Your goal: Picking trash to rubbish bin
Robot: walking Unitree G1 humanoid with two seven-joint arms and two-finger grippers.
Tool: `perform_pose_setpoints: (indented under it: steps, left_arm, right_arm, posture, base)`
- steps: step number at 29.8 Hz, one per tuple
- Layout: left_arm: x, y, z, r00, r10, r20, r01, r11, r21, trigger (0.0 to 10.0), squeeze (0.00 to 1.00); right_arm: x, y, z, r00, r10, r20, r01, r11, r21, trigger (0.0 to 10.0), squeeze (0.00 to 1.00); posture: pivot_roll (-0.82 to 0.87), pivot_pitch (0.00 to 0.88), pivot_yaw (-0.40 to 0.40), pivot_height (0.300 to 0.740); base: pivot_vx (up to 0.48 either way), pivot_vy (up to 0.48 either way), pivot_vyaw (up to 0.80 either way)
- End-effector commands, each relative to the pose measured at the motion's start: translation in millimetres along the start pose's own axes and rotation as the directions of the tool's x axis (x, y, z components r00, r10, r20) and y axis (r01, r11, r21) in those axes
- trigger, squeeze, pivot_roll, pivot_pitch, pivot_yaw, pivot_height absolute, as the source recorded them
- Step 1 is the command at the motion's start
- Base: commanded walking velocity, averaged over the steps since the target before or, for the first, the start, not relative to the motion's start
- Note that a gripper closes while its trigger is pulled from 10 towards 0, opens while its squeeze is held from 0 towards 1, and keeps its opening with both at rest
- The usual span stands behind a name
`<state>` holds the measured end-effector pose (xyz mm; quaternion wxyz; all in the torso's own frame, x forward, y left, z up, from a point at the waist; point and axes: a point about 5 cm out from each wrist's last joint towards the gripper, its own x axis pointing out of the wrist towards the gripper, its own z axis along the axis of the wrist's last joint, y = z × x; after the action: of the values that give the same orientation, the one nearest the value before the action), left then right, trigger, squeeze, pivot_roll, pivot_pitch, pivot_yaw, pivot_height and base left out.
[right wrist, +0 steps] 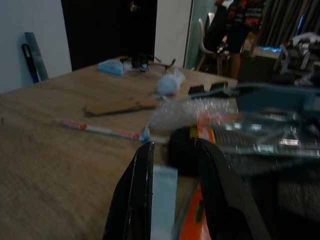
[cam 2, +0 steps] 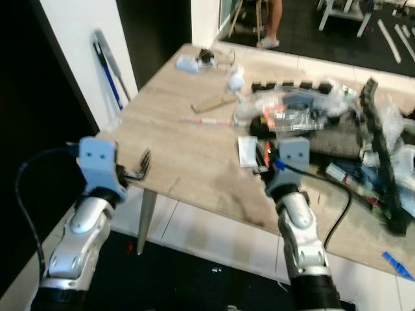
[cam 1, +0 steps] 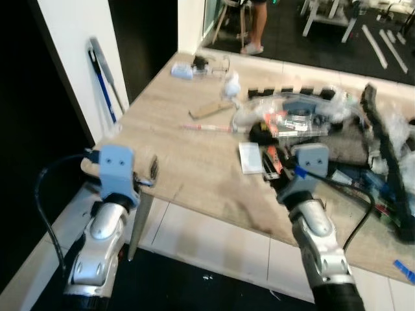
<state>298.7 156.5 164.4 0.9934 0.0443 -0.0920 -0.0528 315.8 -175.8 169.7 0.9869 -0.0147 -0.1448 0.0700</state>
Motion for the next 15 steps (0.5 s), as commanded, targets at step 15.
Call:
perform_pose_setpoints:
  steps: [15]
  left_arm:
    - [-1.3, 2.8, -2.1, 1.0, 0.009, -0.015, -0.009, 1.0, 0.007, 10.0, 0.0]
  right_arm:
    - [-1.3, 6.5, -3.5, 1.0, 0.022, -0.015, -0.022, 1.0, 0.009, 10.0, 0.0]
  posture:
    - [-0.01, 0.147, -0.053, 0.74]
  base:
    - [0.284, 0.0, 0.0]
